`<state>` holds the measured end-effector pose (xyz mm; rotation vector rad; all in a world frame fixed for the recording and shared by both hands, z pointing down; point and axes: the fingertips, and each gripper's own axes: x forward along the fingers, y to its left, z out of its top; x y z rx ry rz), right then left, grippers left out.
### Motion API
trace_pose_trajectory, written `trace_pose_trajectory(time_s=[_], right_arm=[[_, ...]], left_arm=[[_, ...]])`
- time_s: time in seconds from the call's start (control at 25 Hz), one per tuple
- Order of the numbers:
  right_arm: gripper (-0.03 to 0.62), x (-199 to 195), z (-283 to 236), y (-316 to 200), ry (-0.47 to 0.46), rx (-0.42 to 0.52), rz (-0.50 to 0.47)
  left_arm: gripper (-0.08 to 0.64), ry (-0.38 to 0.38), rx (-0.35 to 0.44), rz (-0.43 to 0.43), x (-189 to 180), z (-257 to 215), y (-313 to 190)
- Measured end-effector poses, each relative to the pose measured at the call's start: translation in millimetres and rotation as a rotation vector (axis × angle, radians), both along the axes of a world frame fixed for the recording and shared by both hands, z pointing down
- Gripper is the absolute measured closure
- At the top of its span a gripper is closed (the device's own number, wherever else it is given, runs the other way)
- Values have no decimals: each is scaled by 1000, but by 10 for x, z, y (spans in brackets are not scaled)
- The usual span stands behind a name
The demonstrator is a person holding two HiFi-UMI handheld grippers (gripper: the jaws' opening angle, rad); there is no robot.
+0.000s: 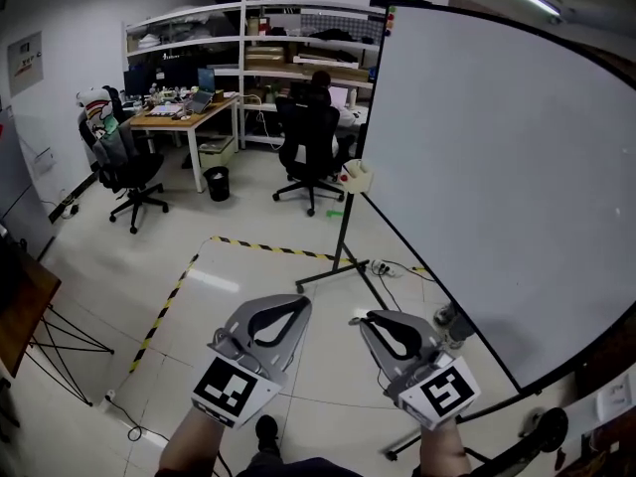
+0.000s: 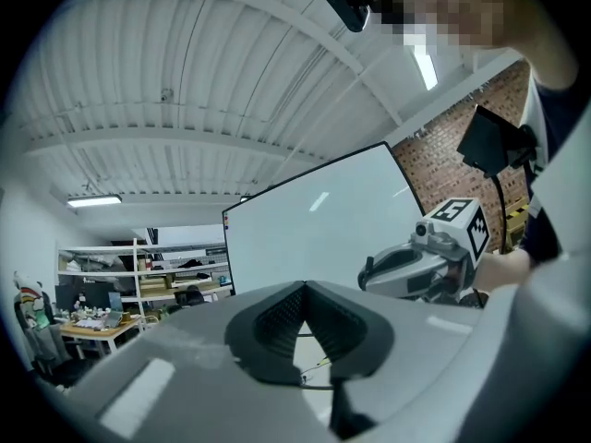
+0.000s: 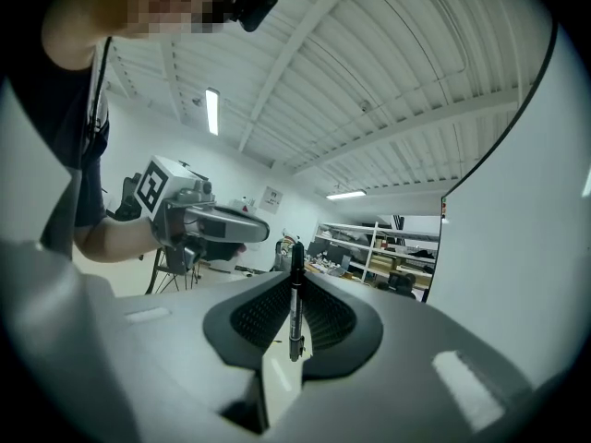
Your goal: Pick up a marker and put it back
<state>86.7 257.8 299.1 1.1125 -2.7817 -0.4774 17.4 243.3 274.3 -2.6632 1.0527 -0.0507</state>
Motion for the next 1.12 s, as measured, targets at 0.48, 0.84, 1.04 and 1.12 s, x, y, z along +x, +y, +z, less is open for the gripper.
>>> trace_pose_trajectory(time_s=[0.48, 0.84, 1.04, 1.12], right_arm=[[552, -940, 35, -1478, 21, -54, 39], [552, -1328, -52, -2170, 34, -22, 68], [552, -1321, 93, -2656, 12, -55, 71], [552, -1241, 170, -2910, -4, -76, 85]], left_arm=[[554, 68, -40, 24, -1023, -4, -1531], [554, 68, -67, 51, -1420, 86, -2201], [554, 24, -90, 49, -1431, 245, -2631], [554, -5, -102, 50, -1396, 324, -2847]])
